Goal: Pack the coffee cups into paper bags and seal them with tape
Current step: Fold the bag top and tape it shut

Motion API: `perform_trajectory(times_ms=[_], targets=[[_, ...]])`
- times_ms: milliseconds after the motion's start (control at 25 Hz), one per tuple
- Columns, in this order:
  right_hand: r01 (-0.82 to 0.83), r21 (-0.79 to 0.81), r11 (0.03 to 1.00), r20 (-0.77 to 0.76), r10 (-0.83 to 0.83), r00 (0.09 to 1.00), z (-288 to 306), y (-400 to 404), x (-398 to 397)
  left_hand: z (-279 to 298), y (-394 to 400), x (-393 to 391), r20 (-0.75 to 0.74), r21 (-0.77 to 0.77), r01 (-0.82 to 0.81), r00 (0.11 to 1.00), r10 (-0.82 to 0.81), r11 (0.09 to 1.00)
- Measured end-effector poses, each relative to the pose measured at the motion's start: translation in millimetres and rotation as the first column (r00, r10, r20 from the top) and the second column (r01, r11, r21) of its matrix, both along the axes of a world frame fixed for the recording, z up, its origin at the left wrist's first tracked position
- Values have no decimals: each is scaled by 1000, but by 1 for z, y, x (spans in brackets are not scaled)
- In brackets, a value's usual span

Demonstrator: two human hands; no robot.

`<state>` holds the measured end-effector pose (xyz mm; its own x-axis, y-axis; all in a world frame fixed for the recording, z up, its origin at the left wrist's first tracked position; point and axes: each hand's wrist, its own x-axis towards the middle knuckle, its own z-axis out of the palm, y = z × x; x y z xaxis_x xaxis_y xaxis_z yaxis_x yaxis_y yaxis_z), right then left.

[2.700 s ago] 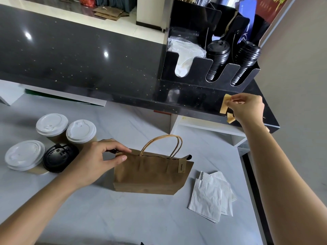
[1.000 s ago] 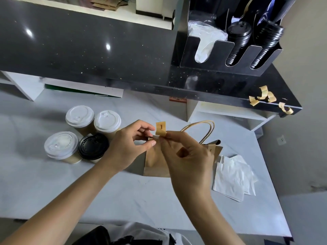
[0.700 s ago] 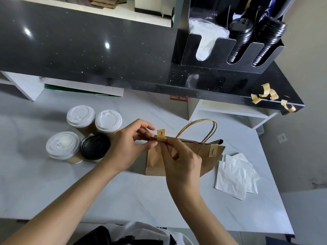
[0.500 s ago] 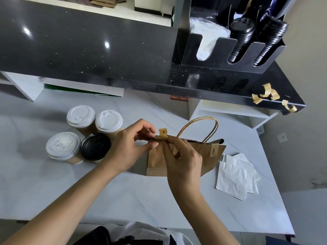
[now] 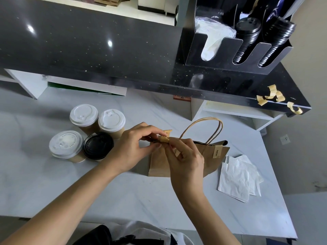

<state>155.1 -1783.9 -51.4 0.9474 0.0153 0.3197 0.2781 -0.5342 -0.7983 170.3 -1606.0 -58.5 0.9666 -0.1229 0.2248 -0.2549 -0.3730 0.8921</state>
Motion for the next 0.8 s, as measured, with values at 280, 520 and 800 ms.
perform_trajectory(times_ms=[280,520,800], targets=[[-35,13,999,4,35,999,-3,-3,3,4,1,2,2,142,21,1000,-21,990],[-166,32,986,7,165,986,-12,-17,5,4,-3,1,18,264,47,998,-54,963],[-195,50,979,-36,197,980,-16,-25,-1,8,-1,2,-22,415,62,998,-58,908]])
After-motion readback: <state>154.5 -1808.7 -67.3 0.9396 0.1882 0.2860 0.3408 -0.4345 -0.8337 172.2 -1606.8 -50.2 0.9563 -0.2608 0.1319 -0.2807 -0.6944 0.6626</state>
